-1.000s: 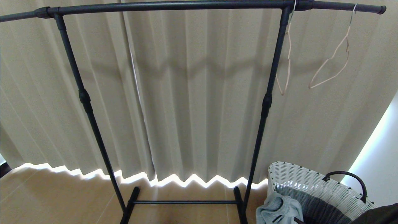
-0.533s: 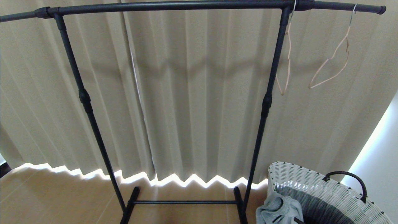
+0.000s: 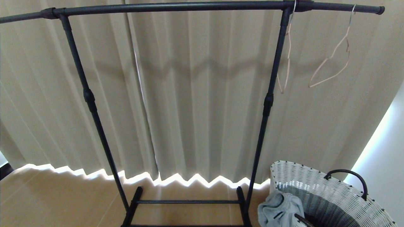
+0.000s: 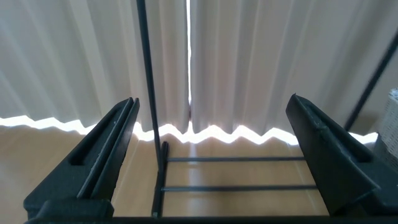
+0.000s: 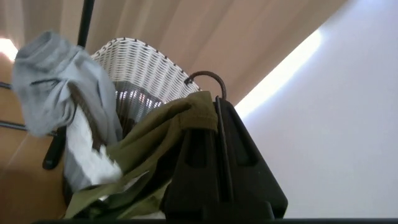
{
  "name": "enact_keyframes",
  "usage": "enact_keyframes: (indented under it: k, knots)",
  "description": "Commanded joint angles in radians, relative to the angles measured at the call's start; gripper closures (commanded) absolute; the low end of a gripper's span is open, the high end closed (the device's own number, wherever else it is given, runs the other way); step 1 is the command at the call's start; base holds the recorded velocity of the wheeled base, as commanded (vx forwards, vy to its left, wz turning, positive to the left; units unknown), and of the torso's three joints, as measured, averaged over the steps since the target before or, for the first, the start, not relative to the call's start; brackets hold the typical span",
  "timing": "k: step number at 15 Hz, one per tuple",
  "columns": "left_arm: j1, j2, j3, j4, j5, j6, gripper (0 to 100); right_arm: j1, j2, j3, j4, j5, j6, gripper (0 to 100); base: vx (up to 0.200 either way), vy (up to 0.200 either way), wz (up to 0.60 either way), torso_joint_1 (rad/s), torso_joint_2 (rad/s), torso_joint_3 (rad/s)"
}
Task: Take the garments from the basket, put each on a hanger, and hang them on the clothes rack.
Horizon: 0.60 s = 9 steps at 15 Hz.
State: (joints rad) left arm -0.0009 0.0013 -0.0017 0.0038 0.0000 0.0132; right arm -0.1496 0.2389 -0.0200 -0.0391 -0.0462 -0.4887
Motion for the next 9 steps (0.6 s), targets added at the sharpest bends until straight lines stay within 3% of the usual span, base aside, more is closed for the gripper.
enact_keyframes:
  k: [1, 4, 9]
  knots:
    - [-0.001, 0.002, 0.000, 0.001, 0.000, 0.002, 0, 0.001, -0.027, -0.001, 0.001, 0.000, -0.002, 100, -0.200, 0.000, 0.00, -0.002, 0.00, 0.007]
    - [0.001, 0.000, 0.000, 0.001, 0.000, 0.002, 0, 0.005, -0.050, -0.006, -0.001, 0.000, -0.002, 100, -0.200, 0.000, 0.00, 0.002, 0.00, 0.002]
    - [0.001, 0.000, 0.000, 0.001, 0.000, 0.002, 0, 0.007, -0.030, -0.052, 0.002, 0.014, -0.001, 100, 0.000, 0.000, 0.00, 0.000, 0.00, 0.000]
